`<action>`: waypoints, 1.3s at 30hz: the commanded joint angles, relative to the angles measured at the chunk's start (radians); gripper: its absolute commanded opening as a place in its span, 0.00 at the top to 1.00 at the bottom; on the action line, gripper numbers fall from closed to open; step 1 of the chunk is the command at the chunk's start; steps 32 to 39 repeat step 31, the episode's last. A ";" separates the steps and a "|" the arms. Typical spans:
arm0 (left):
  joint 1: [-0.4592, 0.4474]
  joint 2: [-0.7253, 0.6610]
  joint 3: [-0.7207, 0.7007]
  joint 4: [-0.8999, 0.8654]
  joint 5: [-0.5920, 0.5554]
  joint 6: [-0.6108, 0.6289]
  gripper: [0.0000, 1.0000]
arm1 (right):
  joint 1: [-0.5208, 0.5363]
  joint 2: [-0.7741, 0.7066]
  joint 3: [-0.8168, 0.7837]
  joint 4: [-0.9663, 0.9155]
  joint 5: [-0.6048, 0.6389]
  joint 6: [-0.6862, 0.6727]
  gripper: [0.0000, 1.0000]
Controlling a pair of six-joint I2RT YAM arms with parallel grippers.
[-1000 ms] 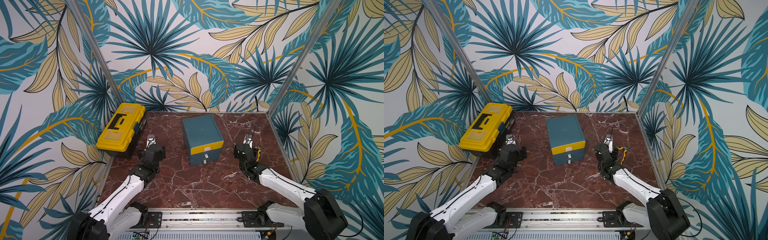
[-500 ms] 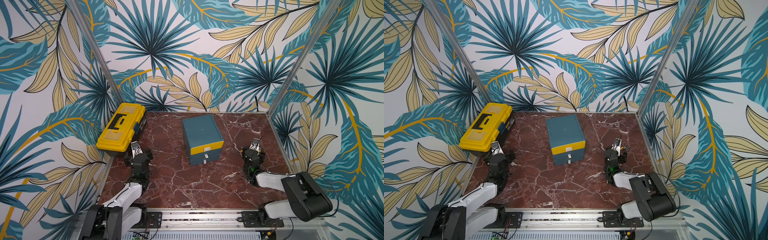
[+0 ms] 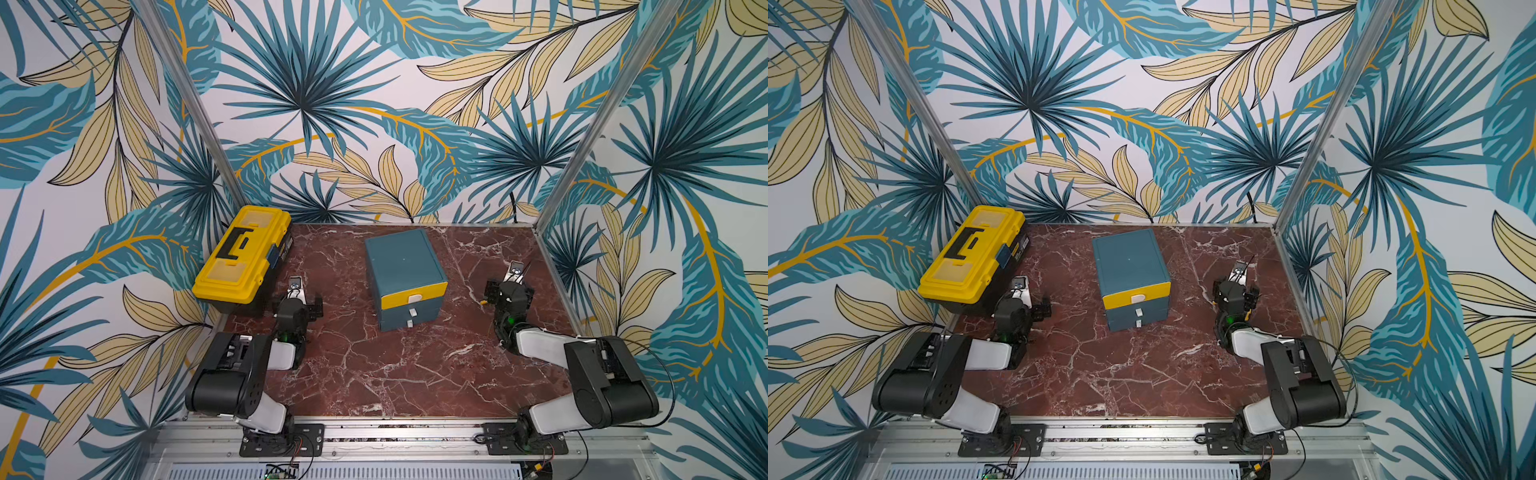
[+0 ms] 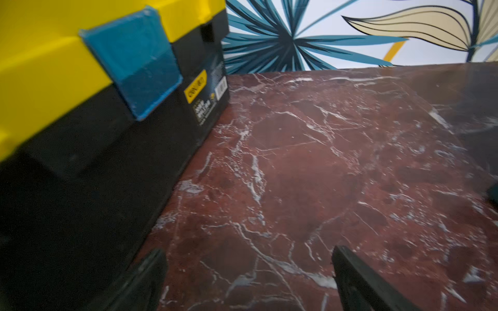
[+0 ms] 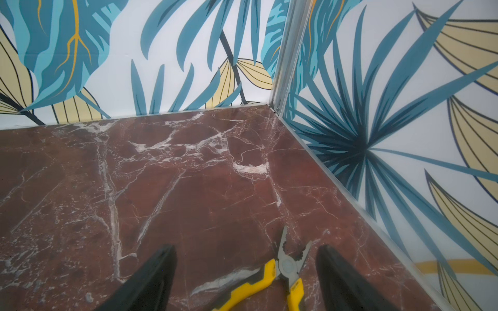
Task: Put the bluetooth earphones in the drawer according to color
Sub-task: Reset both arms
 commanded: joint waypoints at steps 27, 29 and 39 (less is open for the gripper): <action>-0.005 -0.020 0.069 -0.042 0.005 0.031 0.00 | -0.005 0.010 0.003 -0.051 -0.043 0.022 0.01; -0.006 -0.019 0.069 -0.042 0.005 0.031 0.00 | -0.006 0.010 0.003 -0.051 -0.044 0.022 0.01; -0.005 -0.020 0.069 -0.042 0.004 0.031 0.00 | -0.006 0.007 0.001 -0.050 -0.042 0.022 0.01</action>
